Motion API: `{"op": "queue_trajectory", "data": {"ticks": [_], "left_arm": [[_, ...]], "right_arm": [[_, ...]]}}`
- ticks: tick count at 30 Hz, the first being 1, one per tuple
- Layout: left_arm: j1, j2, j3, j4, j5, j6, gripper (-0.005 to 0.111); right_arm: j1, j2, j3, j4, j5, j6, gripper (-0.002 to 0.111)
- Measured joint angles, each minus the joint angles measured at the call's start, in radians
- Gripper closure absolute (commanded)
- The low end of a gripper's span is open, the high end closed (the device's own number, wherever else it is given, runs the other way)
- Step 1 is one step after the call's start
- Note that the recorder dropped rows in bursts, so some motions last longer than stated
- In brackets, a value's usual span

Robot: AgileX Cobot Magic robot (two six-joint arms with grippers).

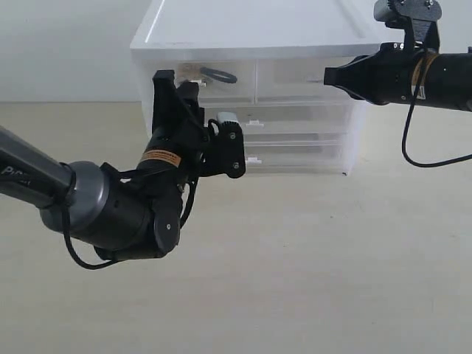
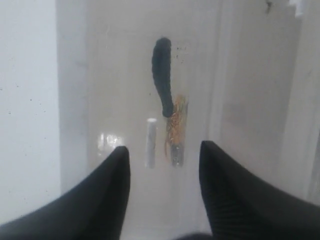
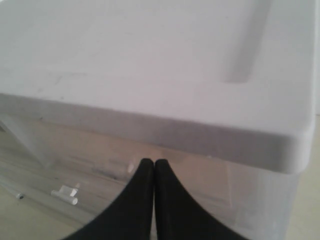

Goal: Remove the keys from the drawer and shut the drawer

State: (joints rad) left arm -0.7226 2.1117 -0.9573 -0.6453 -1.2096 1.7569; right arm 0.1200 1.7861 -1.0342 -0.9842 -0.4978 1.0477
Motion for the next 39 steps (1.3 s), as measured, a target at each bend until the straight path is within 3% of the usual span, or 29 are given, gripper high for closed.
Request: {"op": "queue_trajectory", "data": {"ticks": [8, 13, 39], "left_arm": [[0.071, 0.002, 0.0, 0.105, 0.0, -0.029, 0.065], [0.075, 0.002, -0.001, 0.185, 0.0, -0.053, 0.065], [0.085, 0.009, -0.058, 0.181, 0.016, -0.068, 0.065]], "right_arm": [[0.0, 0.0, 0.0, 0.0, 0.0, 0.0, 0.108], [0.0, 0.0, 0.0, 0.0, 0.0, 0.0, 0.108], [0.0, 0.0, 0.0, 0.0, 0.0, -0.004, 0.108]]}}
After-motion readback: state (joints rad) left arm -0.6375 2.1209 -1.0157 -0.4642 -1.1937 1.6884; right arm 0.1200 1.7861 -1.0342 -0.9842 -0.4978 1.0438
